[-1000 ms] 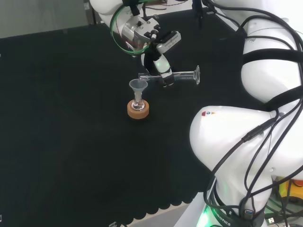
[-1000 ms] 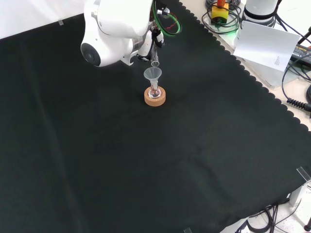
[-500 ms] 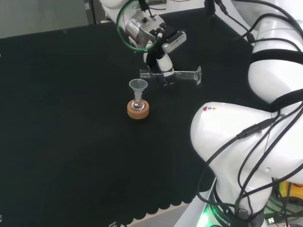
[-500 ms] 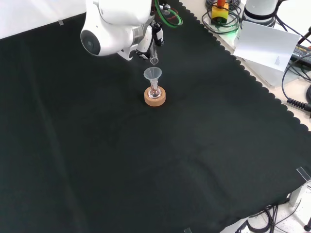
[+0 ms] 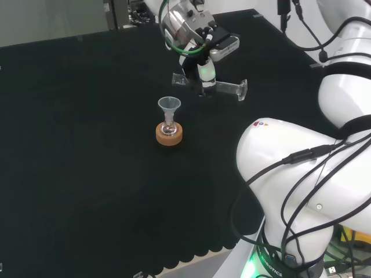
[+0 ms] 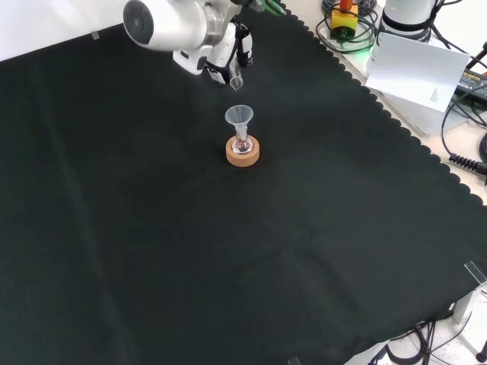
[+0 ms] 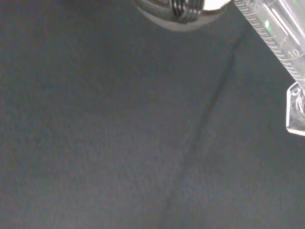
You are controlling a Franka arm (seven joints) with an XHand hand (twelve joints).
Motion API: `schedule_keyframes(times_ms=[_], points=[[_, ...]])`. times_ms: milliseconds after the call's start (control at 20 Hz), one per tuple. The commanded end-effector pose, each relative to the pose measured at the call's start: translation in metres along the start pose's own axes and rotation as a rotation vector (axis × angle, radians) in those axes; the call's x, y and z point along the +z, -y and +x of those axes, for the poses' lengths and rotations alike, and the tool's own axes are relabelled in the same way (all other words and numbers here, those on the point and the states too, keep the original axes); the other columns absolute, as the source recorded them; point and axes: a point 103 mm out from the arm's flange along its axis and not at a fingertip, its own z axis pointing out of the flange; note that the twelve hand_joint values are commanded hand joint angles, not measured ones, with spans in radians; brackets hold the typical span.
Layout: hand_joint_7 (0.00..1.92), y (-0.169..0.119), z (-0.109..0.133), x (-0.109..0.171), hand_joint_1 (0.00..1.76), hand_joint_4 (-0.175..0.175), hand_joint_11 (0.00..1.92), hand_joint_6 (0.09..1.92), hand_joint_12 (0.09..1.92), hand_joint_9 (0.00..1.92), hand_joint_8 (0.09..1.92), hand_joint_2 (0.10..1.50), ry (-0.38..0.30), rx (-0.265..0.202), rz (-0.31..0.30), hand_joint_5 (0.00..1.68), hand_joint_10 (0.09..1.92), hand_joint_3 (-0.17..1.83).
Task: Pour the water from the graduated cylinder into the round-bottom flask.
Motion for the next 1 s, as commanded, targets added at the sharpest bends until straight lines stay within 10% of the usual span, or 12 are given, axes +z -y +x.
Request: schedule_keyframes(times_ms=[50, 1000], points=[[0.98, -0.0017, 0.0013, -0.0026, 1.51, -0.165, 1.21, 0.77, 0.67, 1.2, 0.94, 1.03, -0.014, -0.046, -0.101, 1.06, 0.82, -0.01], [0.97, -0.0101, -0.0086, 0.0066, 1.51, -0.161, 1.21, 0.78, 0.65, 1.19, 0.96, 1.04, -0.13, -0.13, -0.233, 1.06, 0.83, -0.01]])
